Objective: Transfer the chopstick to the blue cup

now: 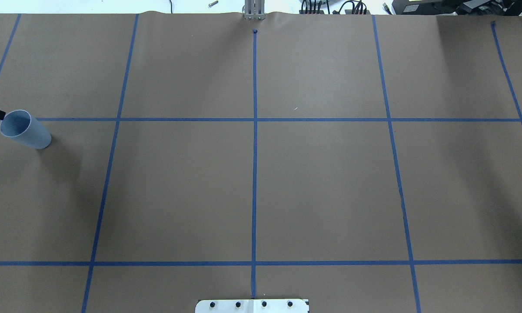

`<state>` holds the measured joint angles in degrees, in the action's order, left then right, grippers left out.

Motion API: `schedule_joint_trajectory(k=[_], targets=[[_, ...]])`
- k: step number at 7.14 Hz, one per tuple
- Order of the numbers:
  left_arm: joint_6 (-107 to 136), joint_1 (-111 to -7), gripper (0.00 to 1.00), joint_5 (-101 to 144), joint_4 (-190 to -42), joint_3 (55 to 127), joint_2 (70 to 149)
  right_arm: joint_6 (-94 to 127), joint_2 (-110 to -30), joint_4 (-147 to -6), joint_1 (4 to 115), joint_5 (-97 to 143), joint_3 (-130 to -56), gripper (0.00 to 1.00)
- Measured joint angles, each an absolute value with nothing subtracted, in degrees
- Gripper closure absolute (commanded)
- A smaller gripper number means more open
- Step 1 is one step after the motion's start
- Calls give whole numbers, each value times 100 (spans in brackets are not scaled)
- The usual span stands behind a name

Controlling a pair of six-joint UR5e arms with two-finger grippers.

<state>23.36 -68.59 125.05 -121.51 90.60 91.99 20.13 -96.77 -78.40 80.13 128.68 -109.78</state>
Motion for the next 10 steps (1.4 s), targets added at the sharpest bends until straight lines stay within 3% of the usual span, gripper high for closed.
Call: schedule_joint_trajectory(k=[1, 2, 3, 7, 10], targets=[[2356, -6755, 17, 12488, -12376, 8818, 9237, 2007, -9677, -7838, 8010, 12867, -10978, 0], [2361, -6652, 90, 12483, -12515, 8658, 9276, 2002, -9681, -7795, 8008, 12860, -10972, 0], [2360, -6535, 100, 12481, -12582, 8584, 9303, 2004, -9688, -7725, 8007, 12849, -10960, 0], [2308, -6341, 100, 12638, -12563, 8692, 9459, 2021, -9697, -7661, 8007, 12824, -10951, 0], [2657, -6360, 100, 13258, -11908, 9329, 9842, 2021, -9705, -7640, 8007, 12823, -10947, 0]])
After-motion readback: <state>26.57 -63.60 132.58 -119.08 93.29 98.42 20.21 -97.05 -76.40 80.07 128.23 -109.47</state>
